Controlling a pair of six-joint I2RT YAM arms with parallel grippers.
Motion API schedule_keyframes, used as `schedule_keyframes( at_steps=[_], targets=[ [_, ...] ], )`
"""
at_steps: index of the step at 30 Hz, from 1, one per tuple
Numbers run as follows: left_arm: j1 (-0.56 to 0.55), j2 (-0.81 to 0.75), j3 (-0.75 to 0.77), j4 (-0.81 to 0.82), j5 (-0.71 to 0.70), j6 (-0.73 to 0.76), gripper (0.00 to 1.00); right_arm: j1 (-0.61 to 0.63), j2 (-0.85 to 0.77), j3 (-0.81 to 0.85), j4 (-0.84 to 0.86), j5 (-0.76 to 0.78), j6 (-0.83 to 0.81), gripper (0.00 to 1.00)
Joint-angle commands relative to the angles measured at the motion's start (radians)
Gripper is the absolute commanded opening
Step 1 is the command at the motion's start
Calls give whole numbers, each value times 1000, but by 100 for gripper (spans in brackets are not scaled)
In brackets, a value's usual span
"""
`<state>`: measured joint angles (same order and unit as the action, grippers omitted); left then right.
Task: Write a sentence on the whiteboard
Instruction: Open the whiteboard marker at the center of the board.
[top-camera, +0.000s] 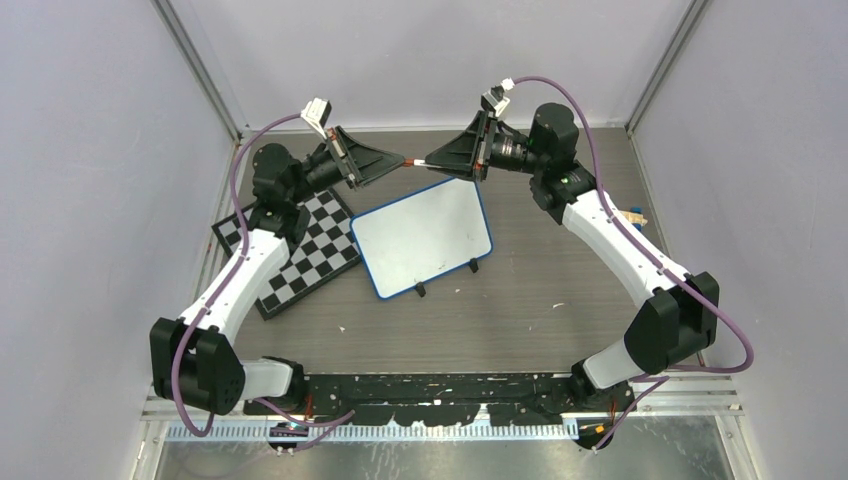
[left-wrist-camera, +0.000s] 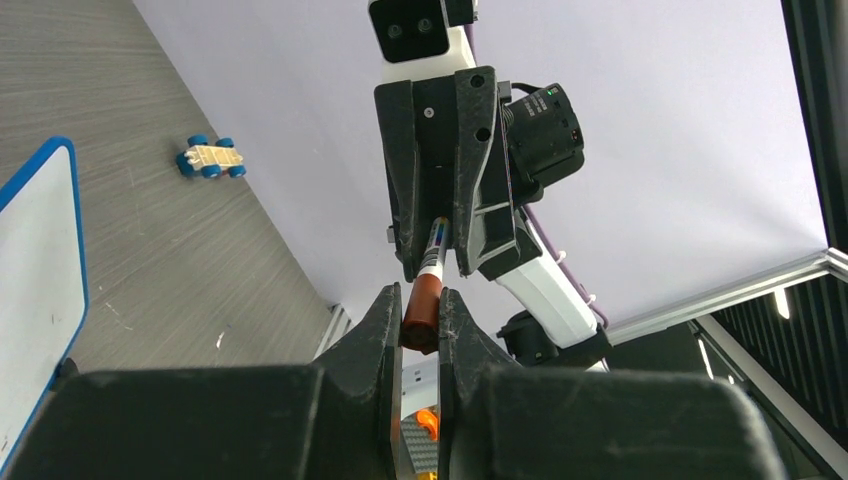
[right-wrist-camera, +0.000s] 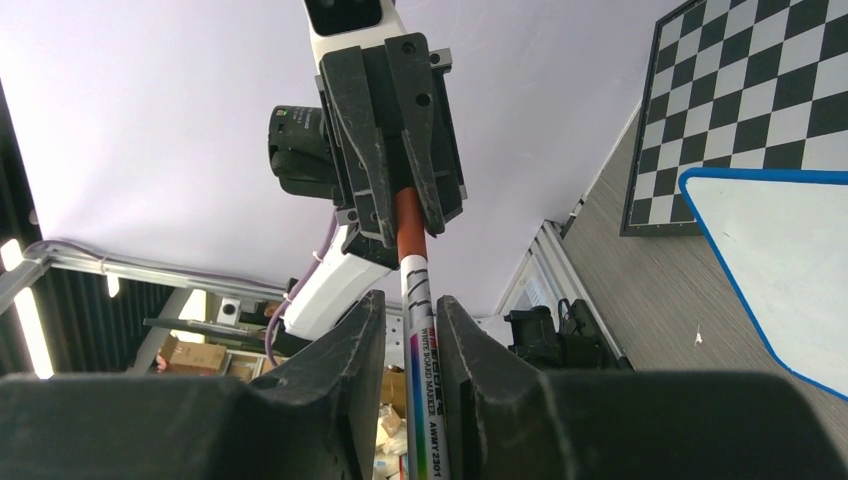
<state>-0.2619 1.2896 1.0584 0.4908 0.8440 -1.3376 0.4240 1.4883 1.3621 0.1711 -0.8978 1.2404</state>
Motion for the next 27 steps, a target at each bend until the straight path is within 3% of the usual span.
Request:
schedule_keyframes(
  at_steps=[1, 11, 14, 27],
  targets=[
    [-8, 11, -17, -4, -5, 14, 0, 25, -20, 12, 132, -41, 39, 30],
    [-8, 20, -16, -25, -6, 17, 0, 33, -22, 10, 153, -57, 39, 14],
    [-7, 23, -20, -31, -11, 15, 0, 36, -21, 7, 171, -64, 48, 1],
    [104, 19, -34, 39, -5, -41, 0, -32, -59, -19, 103, -85, 9, 0]
  ],
)
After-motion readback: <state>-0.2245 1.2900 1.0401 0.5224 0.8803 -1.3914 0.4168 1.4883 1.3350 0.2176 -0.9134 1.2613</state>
